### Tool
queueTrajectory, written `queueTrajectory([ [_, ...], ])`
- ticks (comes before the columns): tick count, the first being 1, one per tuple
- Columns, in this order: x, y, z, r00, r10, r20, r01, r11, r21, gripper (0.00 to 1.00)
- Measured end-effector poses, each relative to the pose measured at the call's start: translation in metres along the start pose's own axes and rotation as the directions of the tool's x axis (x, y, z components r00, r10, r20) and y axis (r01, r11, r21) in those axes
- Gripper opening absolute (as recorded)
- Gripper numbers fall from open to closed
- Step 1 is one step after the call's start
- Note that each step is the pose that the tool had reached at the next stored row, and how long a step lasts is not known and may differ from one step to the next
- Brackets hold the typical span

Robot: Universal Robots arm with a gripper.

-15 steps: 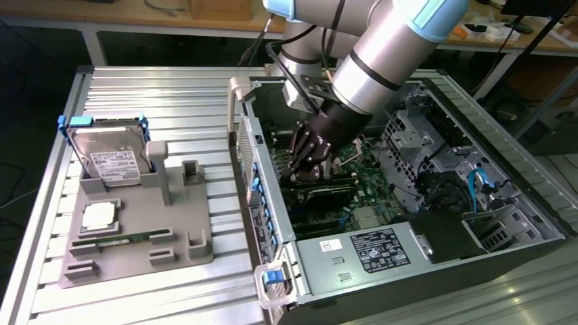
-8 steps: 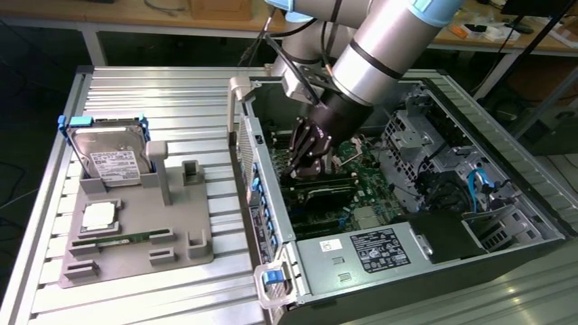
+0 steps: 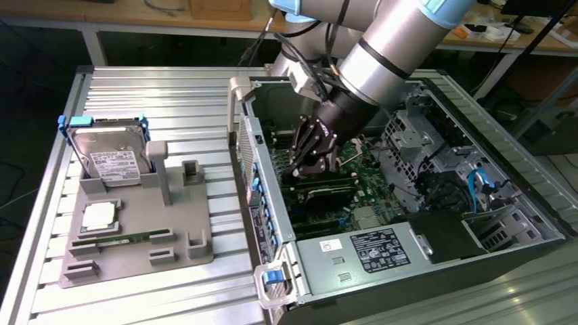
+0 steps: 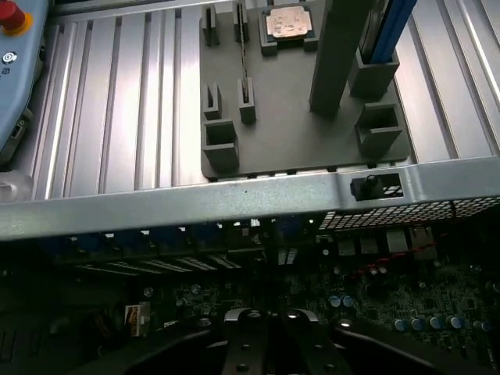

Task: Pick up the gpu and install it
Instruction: 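Press down on the gpu until it lock into place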

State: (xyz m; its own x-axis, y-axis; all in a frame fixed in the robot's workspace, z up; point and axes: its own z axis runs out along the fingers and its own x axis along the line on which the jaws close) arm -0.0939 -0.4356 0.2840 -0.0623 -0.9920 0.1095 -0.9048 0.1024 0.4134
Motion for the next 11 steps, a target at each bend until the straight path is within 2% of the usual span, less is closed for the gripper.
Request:
queueTrajectory([
  [1,0.0,-0.0022,-0.0011,1.0,-0.001,-0.0015,0.001,0.9999,-0.0127,0.11],
  [2,0.0,-0.0049,-0.0024,1.0,-0.002,-0.0032,0.002,0.9996,-0.0296,0.11],
  [3,0.0,-0.0066,-0.0032,1.0,-0.003,-0.0043,0.003,0.9992,-0.0397,0.11],
  [5,-0.001,-0.0103,-0.0049,1.0,-0.005,-0.0064,0.005,0.9979,-0.0649,0.11],
  [7,-0.001,-0.013,-0.0061,0.9999,-0.007,-0.0073,0.007,0.9962,-0.0865,0.11],
  [11,-0.001,-0.0173,-0.0081,0.9999,-0.014,-0.0021,0.014,0.9922,-0.1242,0.11],
])
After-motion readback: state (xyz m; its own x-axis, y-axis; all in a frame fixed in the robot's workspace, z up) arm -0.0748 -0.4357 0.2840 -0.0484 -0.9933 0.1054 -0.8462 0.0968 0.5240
